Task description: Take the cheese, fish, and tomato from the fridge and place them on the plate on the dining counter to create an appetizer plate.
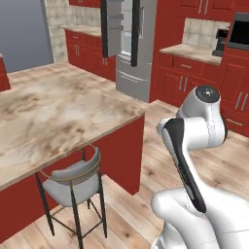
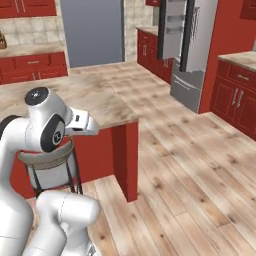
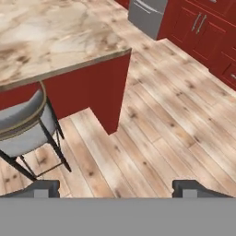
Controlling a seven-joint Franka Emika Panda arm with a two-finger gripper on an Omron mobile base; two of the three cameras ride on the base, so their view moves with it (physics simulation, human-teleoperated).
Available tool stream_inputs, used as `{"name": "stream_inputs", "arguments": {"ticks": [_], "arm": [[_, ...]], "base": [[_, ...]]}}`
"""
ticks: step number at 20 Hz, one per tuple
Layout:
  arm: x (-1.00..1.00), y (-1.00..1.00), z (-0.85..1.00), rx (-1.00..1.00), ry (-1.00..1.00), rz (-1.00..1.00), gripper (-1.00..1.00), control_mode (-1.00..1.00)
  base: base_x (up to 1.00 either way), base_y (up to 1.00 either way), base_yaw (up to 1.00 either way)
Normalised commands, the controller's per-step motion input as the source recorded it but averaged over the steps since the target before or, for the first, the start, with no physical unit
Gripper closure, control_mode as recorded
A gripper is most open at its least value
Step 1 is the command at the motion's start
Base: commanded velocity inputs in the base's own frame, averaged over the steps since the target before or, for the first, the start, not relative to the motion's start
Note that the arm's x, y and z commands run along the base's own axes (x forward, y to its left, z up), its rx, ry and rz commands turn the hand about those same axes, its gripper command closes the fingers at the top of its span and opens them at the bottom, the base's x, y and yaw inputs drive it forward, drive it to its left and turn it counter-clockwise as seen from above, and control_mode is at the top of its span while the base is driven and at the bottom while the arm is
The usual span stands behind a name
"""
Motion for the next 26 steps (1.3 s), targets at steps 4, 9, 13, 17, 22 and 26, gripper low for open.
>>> {"name": "stream_inputs", "arguments": {"ticks": [4,9,13,17,22,26], "arm": [[0.00,0.00,0.00,0.00,0.00,0.00,-1.00,1.00],[0.00,0.00,0.00,0.00,0.00,0.00,-1.00,1.00],[0.00,0.00,0.00,0.00,0.00,0.00,-1.00,1.00],[0.00,0.00,0.00,0.00,0.00,0.00,-1.00,1.00],[0.00,0.00,0.00,0.00,0.00,0.00,-1.00,1.00],[0.00,0.00,0.00,0.00,0.00,0.00,-1.00,1.00]], "base": [[0.54,-1.00,0.01],[0.59,-1.00,0.15],[0.54,-1.00,0.17],[0.77,-1.00,0.19],[0.99,-0.94,0.24],[1.00,-0.54,0.31]]}}
